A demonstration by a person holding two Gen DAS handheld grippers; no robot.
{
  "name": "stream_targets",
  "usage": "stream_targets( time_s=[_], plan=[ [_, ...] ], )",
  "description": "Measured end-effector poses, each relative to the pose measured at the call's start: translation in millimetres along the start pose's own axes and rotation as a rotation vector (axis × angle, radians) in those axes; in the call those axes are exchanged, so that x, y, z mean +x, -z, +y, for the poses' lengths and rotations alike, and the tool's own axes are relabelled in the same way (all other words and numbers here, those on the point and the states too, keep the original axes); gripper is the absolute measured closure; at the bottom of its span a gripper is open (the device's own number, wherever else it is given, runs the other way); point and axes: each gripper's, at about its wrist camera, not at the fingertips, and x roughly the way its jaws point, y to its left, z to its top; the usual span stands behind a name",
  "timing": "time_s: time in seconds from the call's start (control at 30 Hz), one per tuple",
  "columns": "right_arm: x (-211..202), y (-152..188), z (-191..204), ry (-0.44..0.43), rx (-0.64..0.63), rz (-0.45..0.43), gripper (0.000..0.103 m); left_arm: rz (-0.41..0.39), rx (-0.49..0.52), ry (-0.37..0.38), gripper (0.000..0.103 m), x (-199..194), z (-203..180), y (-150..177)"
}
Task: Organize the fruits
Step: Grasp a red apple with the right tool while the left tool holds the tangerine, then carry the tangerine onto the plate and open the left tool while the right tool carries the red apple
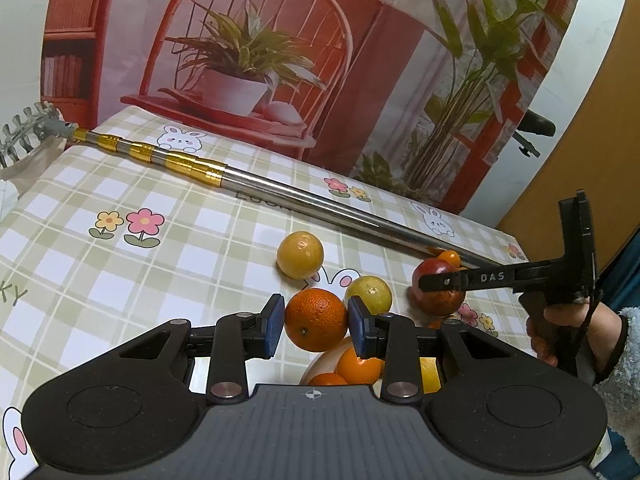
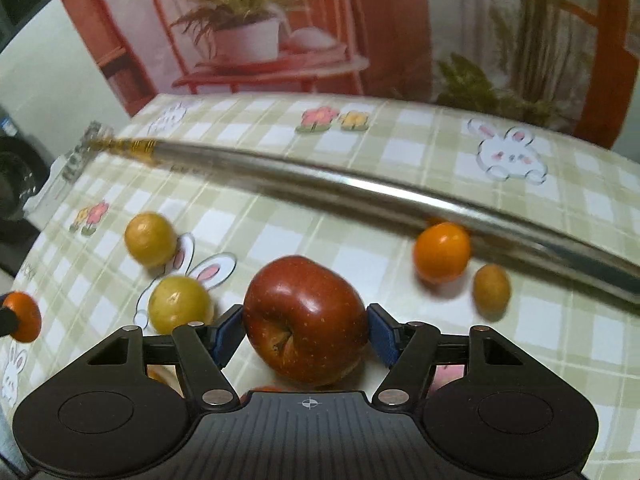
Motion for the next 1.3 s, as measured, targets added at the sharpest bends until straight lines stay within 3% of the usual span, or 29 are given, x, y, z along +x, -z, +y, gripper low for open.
stream_targets(
  time_s=[0.17,0.3,0.5,0.77,1.03,1.3],
  plan=[
    [-13.3,-4.0,0.8,0.053,-0.061,-0.065,0.040,0.000,0.005,0.005,0.067,0.3,-1.4,0.4],
    [-18.5,-1.2,15.4,0.118,-0.193,-0.091,0.040,-0.002,0.007,0.005,0.067,0.0,-0.9,0.0],
    [-5.2,11.5,32.1,0.155,-0.298,-0.057,0.046,-0.002,0.005,0.003,0.067,0.0,-0.6,0.0],
    [0.4,17.9,38.2,0.168,-0.337,-0.063,0.046,0.011,0.019,0.024,0.067,-0.6,-5.4,1.2],
    [-42.2,21.7,33.2,0.067,-0.191,-0.165,0.046,0.021,0.072,0.066,0.067,-1.9,-17.3,6.0],
    [-98.1,54.9,43.5,-0.069,-0.099,-0.251,0.046,0.074,0.134,0.094,0.067,8.1,-32.8,11.6]
  ],
)
